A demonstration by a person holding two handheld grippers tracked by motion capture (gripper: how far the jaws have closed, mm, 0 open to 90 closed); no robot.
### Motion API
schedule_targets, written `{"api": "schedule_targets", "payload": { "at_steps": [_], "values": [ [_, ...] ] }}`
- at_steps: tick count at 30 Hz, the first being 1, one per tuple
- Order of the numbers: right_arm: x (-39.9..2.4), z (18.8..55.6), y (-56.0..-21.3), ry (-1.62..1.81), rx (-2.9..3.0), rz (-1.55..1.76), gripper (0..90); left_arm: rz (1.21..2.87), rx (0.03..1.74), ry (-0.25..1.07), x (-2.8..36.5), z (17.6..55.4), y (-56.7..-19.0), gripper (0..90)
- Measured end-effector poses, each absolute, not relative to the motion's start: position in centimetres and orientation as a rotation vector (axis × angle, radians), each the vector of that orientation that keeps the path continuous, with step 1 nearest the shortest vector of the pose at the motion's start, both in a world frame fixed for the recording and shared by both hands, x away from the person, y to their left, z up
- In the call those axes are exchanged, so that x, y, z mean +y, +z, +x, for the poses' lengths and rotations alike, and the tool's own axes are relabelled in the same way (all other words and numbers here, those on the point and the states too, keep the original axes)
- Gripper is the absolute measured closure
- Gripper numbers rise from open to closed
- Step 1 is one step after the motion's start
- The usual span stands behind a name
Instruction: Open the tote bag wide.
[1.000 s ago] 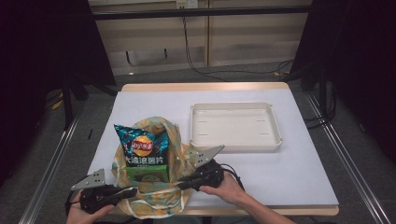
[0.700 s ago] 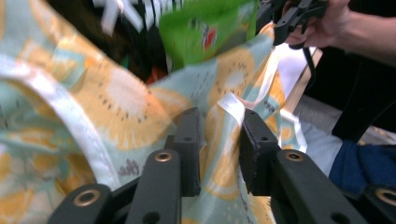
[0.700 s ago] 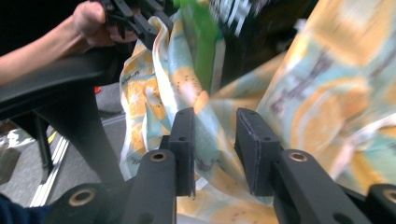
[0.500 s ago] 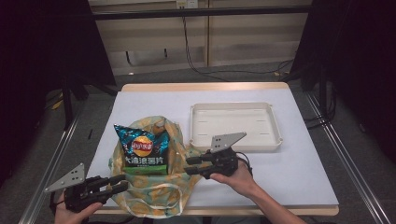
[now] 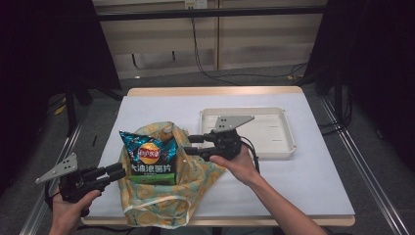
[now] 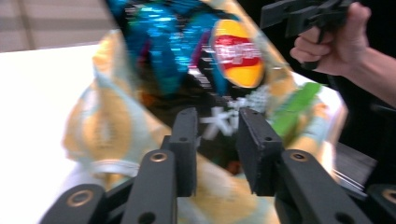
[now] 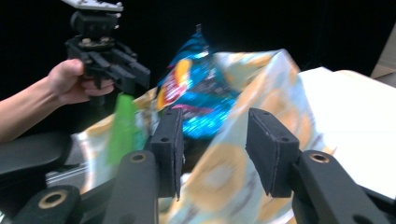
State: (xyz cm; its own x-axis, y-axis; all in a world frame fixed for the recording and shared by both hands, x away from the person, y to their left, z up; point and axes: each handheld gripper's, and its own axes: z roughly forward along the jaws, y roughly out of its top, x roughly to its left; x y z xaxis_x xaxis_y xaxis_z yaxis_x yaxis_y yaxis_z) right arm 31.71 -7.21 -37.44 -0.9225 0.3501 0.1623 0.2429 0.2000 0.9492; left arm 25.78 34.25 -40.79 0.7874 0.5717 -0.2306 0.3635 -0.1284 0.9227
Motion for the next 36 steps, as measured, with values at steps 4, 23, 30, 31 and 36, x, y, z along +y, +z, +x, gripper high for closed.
{"api": "schedule_targets", "payload": {
  "at_steps": [4, 23, 30, 31, 36],
  "values": [
    [-6.1, 33.0, -37.1, 1.826, 2.356, 0.594, 50.4, 1.723, 0.784, 0.261, 34.2, 27.0, -41.4, 62.4],
    [-5.5, 38.7, -37.9, 1.748, 2.274, 0.783, 90.0, 1.754, 0.828, 0.228, 34.7, 29.0, -42.7, 90.0],
    [-4.9, 39.6, -39.9, 1.669, 2.309, 0.832, 90.0, 1.742, 0.936, 0.228, 36.2, 29.3, -44.2, 90.0],
    [-4.9, 39.7, -40.2, 1.644, 2.317, 0.839, 90.0, 1.748, 0.949, 0.224, 36.4, 29.2, -44.5, 90.0],
    [-4.7, 39.2, -42.4, 1.607, 2.369, 0.845, 90.0, 1.739, 0.937, 0.171, 36.9, 28.8, -45.9, 90.0]
  ]
}}
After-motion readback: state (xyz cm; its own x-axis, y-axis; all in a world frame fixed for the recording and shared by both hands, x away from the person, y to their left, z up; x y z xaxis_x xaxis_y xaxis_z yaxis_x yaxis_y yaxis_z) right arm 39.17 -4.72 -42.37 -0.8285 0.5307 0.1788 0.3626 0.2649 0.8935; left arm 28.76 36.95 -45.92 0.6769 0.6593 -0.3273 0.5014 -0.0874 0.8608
